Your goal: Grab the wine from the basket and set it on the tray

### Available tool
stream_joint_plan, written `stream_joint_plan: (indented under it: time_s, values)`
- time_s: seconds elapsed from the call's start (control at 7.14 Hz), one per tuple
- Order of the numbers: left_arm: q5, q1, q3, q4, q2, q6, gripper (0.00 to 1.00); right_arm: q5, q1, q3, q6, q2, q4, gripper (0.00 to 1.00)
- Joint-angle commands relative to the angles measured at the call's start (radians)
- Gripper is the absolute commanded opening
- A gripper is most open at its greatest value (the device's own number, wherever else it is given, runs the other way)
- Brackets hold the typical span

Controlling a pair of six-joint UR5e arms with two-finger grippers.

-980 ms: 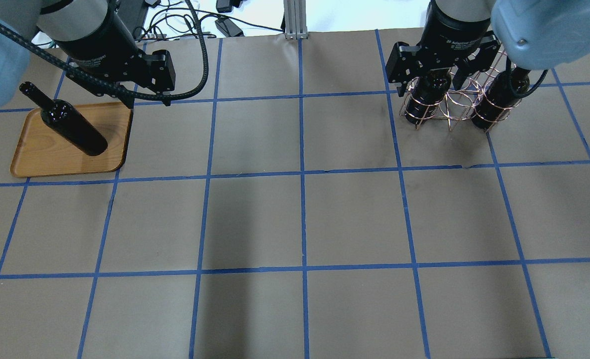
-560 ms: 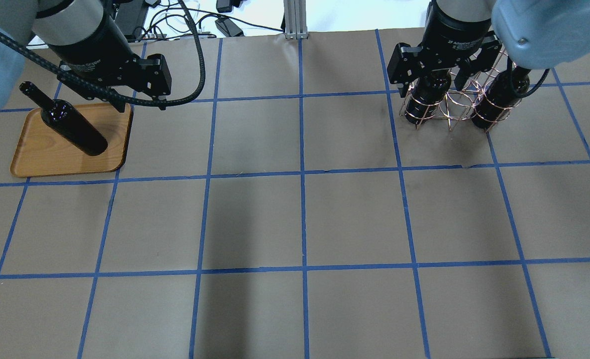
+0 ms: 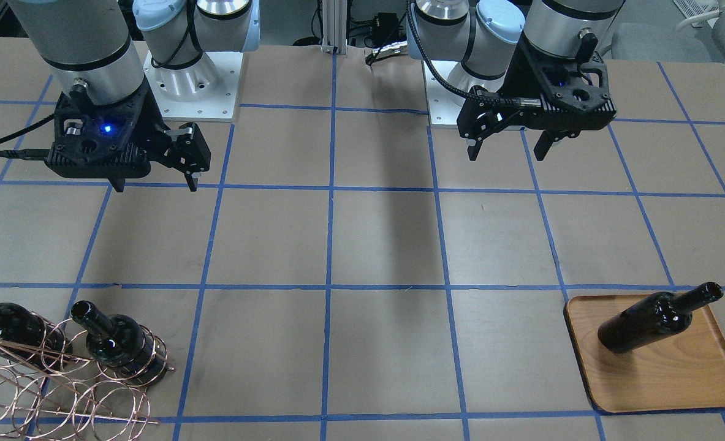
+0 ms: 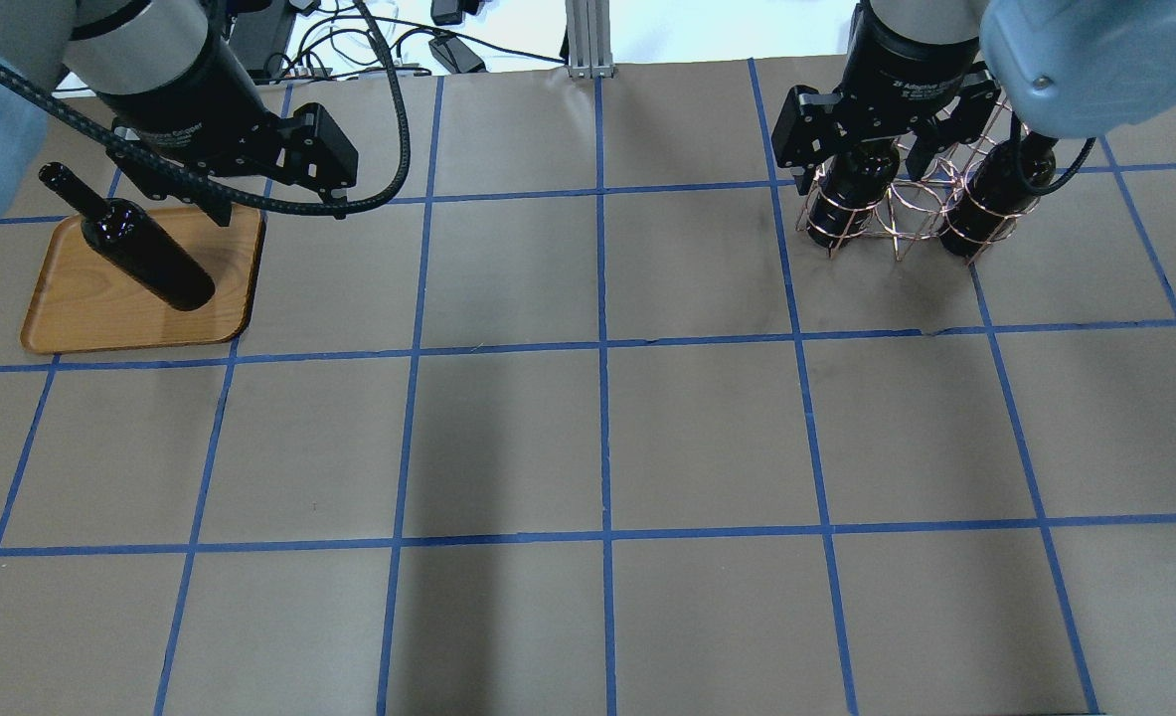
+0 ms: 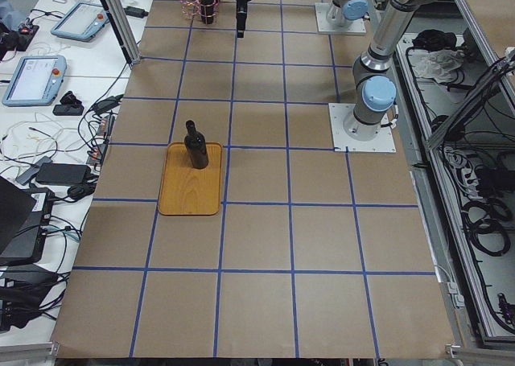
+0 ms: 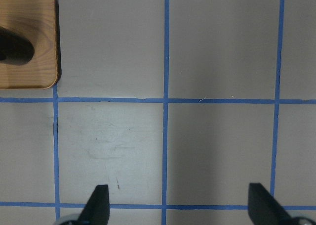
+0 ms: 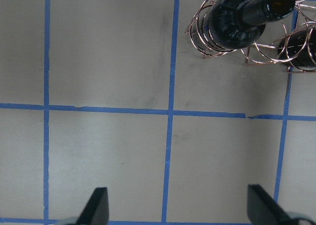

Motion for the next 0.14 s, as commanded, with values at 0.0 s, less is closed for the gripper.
stream_joint_plan:
  time_s: [0.0]
  values:
    - [-0.001,0.000,0.000,-0.002,0.000,0.000,1.00,0.000,0.000,0.001,0.000,0.000,-0.002,1.00]
